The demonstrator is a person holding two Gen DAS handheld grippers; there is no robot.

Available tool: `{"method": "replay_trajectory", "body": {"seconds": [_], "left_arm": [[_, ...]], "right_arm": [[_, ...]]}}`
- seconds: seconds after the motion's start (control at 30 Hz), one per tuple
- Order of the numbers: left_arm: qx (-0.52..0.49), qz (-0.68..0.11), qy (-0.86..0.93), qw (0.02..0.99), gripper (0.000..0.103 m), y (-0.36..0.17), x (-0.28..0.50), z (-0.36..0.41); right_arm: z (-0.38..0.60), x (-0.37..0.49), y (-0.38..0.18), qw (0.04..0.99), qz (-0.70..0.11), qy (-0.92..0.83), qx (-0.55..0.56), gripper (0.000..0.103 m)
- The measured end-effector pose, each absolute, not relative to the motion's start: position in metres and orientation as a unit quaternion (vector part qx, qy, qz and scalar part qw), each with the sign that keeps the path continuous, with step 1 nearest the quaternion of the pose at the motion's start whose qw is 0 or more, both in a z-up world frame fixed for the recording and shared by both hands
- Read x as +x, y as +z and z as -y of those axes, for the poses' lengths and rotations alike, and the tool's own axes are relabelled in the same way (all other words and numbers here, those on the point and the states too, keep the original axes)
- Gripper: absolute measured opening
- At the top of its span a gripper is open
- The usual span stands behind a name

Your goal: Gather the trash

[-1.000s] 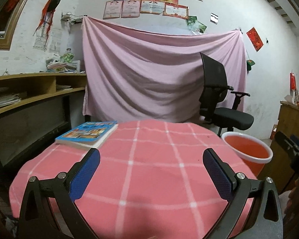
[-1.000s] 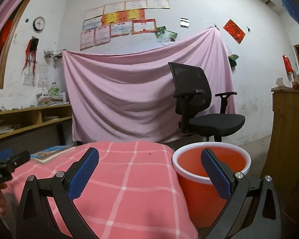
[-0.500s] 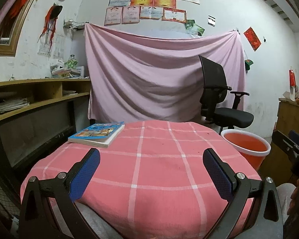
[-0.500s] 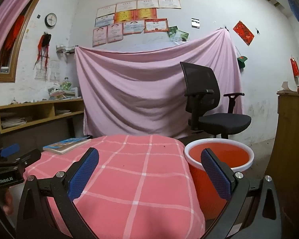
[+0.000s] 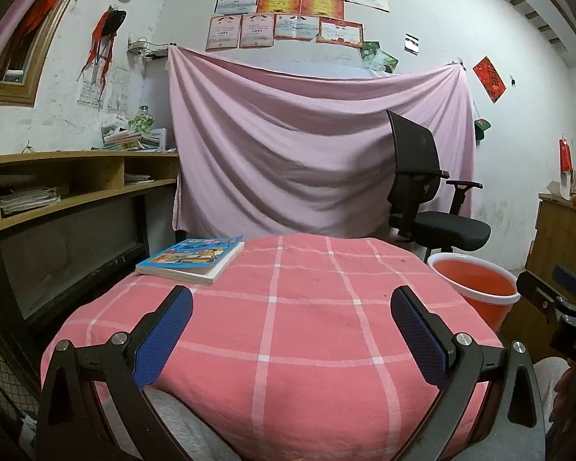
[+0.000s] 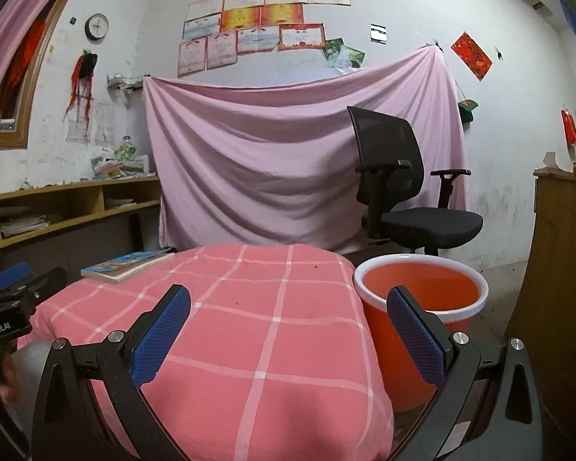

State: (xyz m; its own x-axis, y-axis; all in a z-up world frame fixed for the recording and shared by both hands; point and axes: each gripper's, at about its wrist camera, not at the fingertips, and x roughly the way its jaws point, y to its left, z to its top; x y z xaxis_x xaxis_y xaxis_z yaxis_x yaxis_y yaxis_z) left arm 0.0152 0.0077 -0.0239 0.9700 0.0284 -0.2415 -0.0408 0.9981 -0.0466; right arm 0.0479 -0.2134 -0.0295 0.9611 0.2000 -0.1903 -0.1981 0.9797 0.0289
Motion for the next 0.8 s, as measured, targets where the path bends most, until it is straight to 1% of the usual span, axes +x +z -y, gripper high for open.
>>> {"method": "replay_trajectory", "body": {"seconds": [0.8], "left_arm": [[-0.023,-0.121,0.018,0.992,0.101,-0.0286,0.0151,-0.0095]], "right_arm": [[0.2139,0.0457,-0.0293,0.990,-0.096,0.100,0.007,0.103]]}}
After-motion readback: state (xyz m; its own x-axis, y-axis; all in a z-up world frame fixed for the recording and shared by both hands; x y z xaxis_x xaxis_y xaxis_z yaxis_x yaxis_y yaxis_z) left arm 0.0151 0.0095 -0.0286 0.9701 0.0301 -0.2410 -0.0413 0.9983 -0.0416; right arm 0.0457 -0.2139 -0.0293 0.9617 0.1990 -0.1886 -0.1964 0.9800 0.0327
